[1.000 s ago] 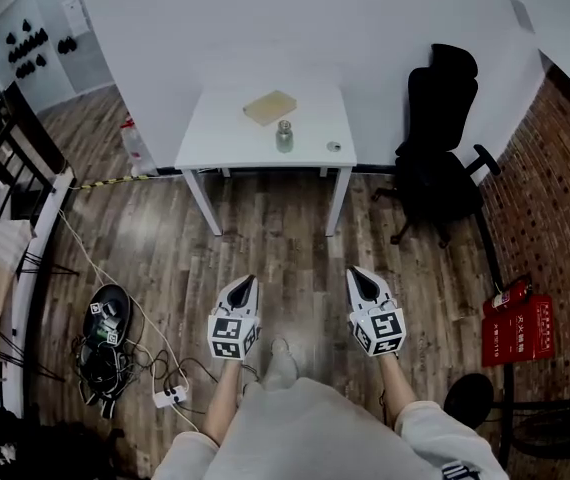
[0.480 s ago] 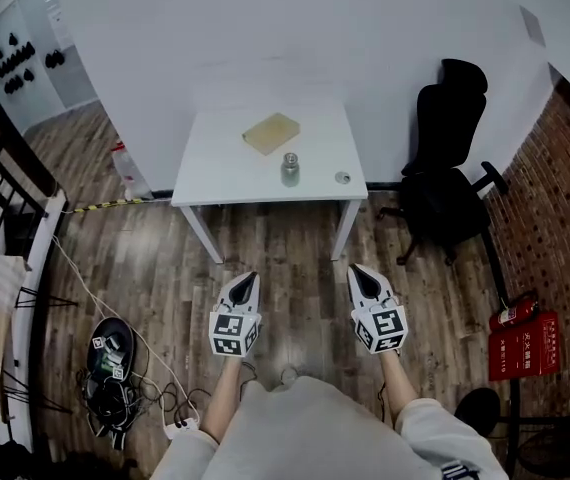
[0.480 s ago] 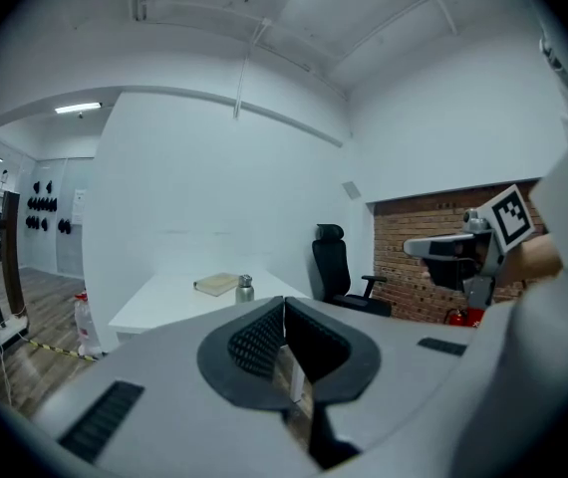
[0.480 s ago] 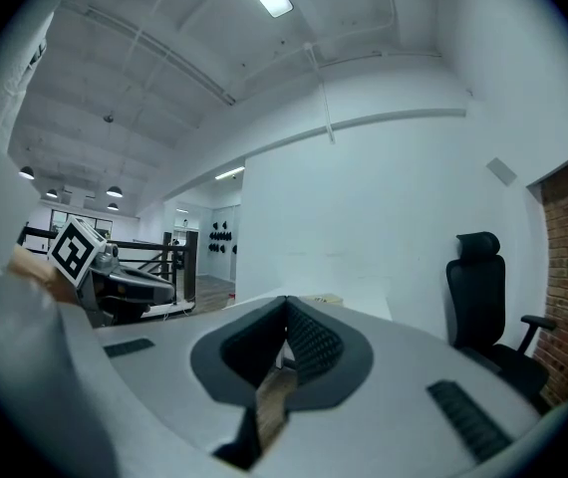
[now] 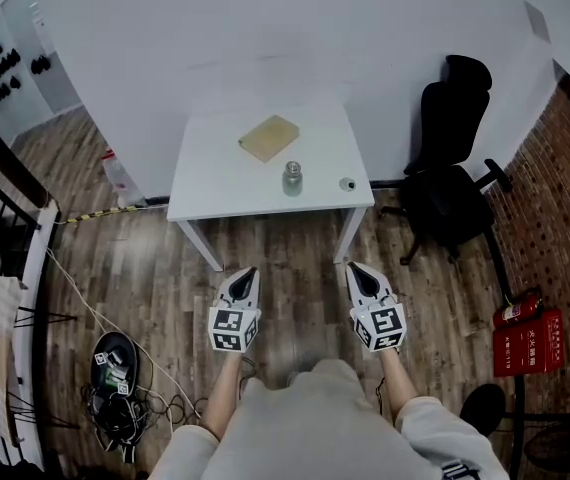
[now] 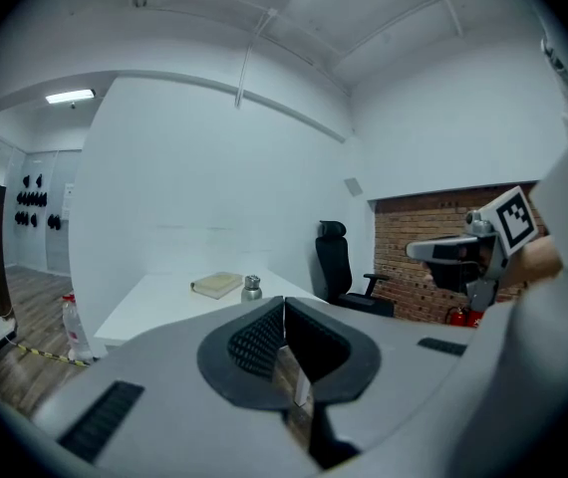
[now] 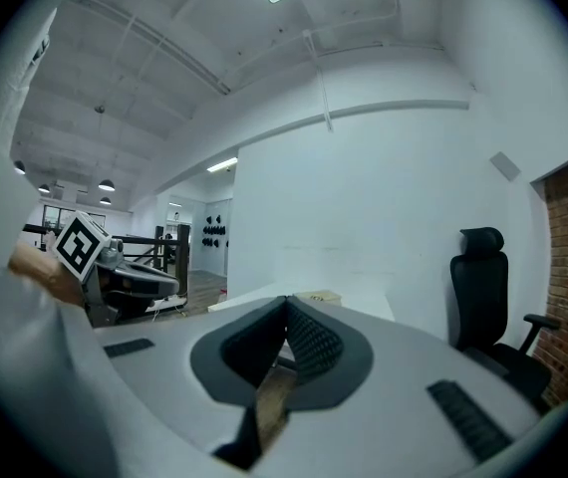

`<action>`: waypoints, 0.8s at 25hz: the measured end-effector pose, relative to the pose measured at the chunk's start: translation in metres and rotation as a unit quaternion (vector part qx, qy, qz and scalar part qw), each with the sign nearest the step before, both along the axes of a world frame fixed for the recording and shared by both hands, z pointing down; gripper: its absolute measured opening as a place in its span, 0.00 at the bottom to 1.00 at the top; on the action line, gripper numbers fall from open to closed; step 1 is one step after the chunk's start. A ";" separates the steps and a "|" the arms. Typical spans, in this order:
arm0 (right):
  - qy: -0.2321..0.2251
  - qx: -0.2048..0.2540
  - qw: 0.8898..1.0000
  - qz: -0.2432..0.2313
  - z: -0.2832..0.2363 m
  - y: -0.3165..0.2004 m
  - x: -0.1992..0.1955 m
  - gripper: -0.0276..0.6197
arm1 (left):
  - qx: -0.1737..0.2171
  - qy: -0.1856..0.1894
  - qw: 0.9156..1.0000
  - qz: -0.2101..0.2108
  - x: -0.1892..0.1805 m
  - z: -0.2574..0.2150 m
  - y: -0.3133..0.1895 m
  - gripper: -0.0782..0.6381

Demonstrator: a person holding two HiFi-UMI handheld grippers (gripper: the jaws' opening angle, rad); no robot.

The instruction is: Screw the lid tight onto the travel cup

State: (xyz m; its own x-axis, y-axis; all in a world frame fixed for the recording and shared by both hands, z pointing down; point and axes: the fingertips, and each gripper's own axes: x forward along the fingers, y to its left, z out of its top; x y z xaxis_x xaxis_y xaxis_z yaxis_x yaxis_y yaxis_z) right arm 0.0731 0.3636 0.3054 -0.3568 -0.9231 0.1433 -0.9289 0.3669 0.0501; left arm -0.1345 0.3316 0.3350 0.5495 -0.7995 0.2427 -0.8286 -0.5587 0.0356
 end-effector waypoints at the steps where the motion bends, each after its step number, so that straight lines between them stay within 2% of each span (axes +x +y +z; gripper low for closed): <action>1: 0.000 -0.002 1.000 0.001 0.002 -0.003 -0.001 0.04 | -0.001 0.000 1.000 0.003 0.000 0.001 -0.004 0.12; 11: -0.004 -0.020 1.000 -0.001 0.022 -0.050 0.008 0.04 | -0.015 -0.004 1.000 0.015 0.019 0.019 -0.055 0.12; 20: -0.013 -0.031 0.999 -0.012 0.033 -0.140 0.022 0.04 | -0.026 -0.013 0.999 0.013 0.035 0.028 -0.137 0.12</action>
State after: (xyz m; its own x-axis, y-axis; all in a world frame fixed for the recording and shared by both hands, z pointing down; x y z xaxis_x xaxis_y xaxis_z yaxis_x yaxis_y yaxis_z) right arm 0.0949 0.2241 0.3383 -0.3829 -0.9038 0.1910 -0.9206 0.3905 0.0025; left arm -0.0990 0.1941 0.3628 0.5628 -0.7707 0.2989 -0.8149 -0.5780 0.0440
